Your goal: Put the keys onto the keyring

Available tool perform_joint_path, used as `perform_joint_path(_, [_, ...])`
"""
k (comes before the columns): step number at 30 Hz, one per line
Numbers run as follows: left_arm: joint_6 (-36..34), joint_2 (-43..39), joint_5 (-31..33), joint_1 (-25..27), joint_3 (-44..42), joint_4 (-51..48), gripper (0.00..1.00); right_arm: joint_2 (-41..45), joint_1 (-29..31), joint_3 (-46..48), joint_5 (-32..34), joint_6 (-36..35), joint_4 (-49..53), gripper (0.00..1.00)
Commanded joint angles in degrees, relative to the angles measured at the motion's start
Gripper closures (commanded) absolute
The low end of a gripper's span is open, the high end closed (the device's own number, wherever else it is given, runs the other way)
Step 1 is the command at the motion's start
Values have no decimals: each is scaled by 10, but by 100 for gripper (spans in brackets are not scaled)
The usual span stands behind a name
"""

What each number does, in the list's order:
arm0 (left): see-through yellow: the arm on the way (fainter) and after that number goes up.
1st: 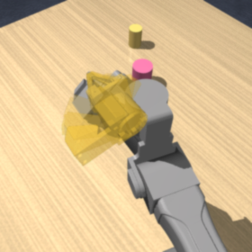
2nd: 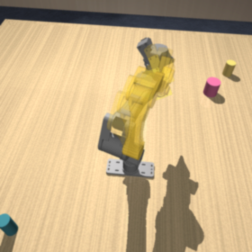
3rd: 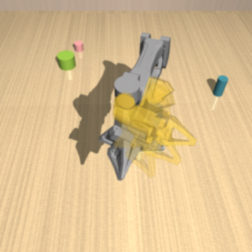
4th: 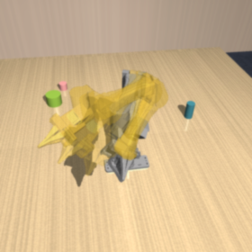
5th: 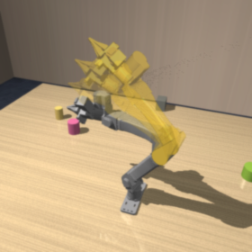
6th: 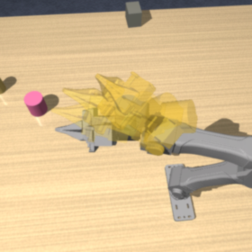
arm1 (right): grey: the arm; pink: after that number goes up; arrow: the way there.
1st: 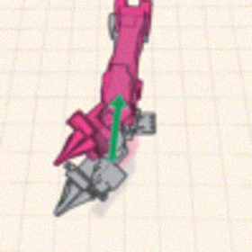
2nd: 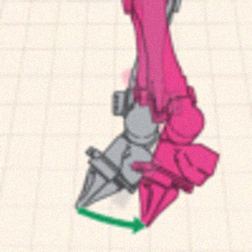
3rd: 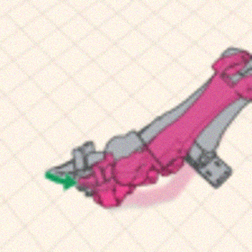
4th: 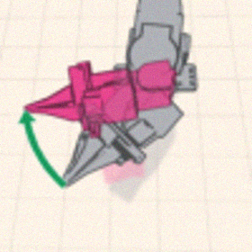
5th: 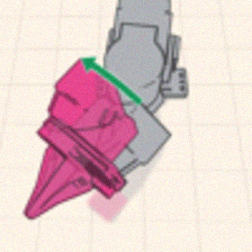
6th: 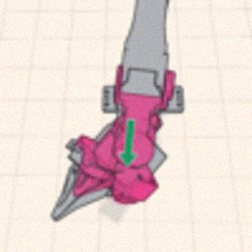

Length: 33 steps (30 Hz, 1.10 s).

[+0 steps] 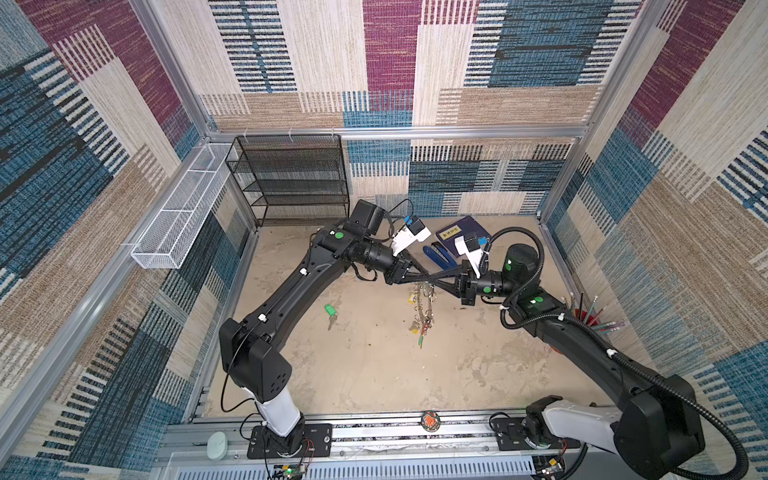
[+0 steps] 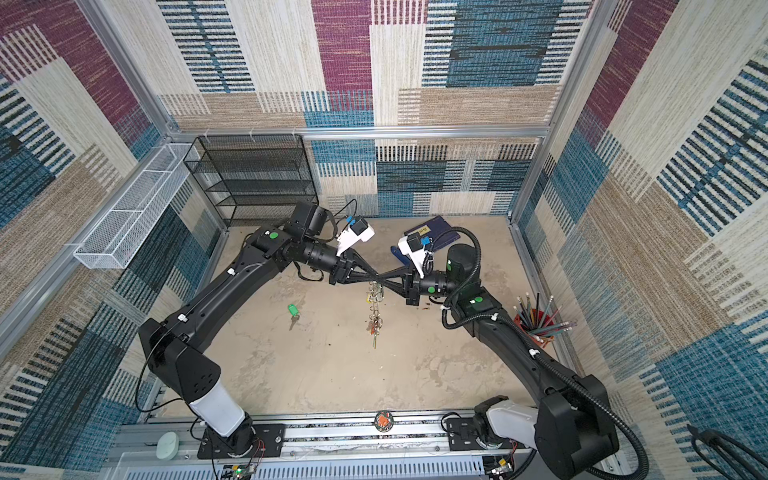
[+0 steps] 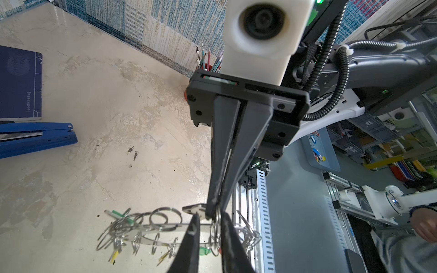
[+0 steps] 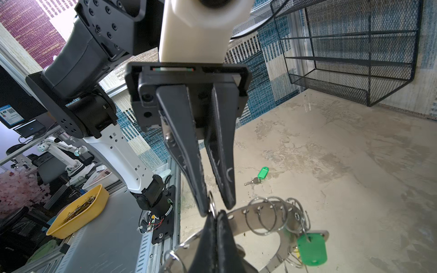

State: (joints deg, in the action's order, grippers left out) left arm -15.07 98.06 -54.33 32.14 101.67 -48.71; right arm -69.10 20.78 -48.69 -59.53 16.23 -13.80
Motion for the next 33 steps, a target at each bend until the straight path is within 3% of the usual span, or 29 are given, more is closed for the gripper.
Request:
perform_joint_path(1, [-1,1,0,-1,5,-1,87,-2,2,-1,-10,-1,-26,100])
perform_joint_path(7, [6,0,-3,-1,2,9,100,-3,3,-2,-11,-1,-26,100])
perform_joint_path(12, [24,-16,11,0,-23,43,100,1,3,1,0,5,-30,98])
perform_joint_path(14, [37,-33,22,0,-46,73,100,9,2,5,17,13,-32,75])
perform_joint_path(21, [84,-82,27,0,-117,176,100,44,-38,28,-4,74,-91,57])
perform_joint_path(33, [231,-161,8,-1,-289,496,100,27,-43,43,-33,96,-127,60])
